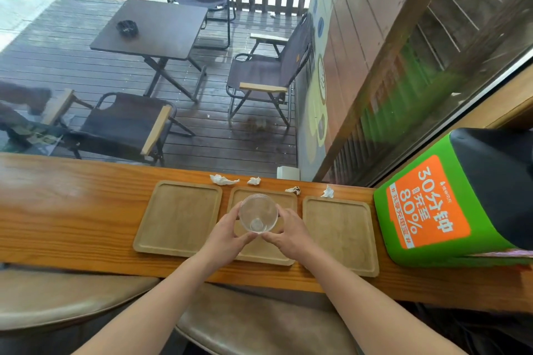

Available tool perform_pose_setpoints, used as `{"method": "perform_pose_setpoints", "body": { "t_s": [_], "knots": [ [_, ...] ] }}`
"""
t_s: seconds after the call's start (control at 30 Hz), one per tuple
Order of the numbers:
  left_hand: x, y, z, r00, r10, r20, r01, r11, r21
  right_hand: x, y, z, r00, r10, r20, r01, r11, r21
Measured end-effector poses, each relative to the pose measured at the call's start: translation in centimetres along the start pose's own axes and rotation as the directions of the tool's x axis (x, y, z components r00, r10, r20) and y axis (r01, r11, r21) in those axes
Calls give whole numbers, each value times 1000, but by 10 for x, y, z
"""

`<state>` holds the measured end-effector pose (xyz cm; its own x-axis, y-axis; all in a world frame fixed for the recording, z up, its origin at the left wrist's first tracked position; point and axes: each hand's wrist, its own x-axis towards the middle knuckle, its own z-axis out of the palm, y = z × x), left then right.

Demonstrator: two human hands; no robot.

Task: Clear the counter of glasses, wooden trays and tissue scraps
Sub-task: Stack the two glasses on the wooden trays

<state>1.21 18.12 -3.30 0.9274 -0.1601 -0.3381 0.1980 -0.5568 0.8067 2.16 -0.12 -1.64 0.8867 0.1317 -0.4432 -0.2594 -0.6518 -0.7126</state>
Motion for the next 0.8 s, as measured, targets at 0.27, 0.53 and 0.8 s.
{"method": "perform_pose_setpoints", "body": {
  "t_s": [0.27,0.53,0.8],
  "knots": [
    [-10,5,-17,994,-111,-14,112,991,72,-8,2,-6,997,65,41,-64,998,-22],
    [-13,3,-28,988,-151,-31,153,981,115,-9,13,-5,996,92,20,-92,996,-21],
    [6,-5,-7,977,-210,44,205,974,97,11,20,18,996,86,-4,-86,996,28]
  ]
}}
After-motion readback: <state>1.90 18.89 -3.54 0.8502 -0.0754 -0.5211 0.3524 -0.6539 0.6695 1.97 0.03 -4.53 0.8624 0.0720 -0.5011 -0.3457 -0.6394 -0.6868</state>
